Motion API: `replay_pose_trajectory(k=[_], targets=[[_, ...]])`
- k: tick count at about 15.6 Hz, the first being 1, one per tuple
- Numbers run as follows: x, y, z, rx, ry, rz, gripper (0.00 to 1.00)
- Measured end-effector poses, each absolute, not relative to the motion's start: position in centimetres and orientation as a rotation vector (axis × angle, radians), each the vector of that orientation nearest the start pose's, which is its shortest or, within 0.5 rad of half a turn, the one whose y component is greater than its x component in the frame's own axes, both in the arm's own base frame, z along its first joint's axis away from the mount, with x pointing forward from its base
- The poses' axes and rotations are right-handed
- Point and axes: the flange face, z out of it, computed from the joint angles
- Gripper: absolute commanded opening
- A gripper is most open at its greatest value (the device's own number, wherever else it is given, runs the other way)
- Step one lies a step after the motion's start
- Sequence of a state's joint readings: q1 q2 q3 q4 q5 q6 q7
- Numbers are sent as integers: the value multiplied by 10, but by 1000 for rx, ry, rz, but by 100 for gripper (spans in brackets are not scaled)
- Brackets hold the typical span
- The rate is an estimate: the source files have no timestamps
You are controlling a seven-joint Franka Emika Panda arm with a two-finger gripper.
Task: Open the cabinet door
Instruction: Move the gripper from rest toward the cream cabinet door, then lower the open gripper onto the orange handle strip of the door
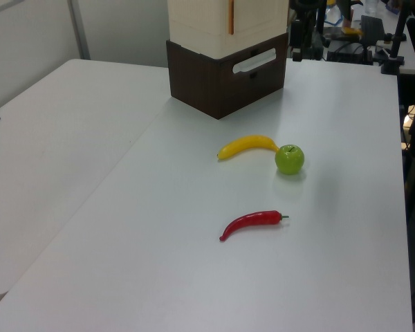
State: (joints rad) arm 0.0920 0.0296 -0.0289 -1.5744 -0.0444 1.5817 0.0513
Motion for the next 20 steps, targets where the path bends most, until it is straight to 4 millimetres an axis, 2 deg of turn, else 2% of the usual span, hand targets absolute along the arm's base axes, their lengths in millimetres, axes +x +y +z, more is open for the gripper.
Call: replay_pose_trajectory(k=[9, 12, 16, 20], targets=[[564, 29, 608, -3188, 2, 25, 100], [568, 20, 613, -3185, 116, -24, 100], [582, -5, 612, -3193, 323, -146, 100], [603, -44, 620, -3179, 472, -297, 100]])
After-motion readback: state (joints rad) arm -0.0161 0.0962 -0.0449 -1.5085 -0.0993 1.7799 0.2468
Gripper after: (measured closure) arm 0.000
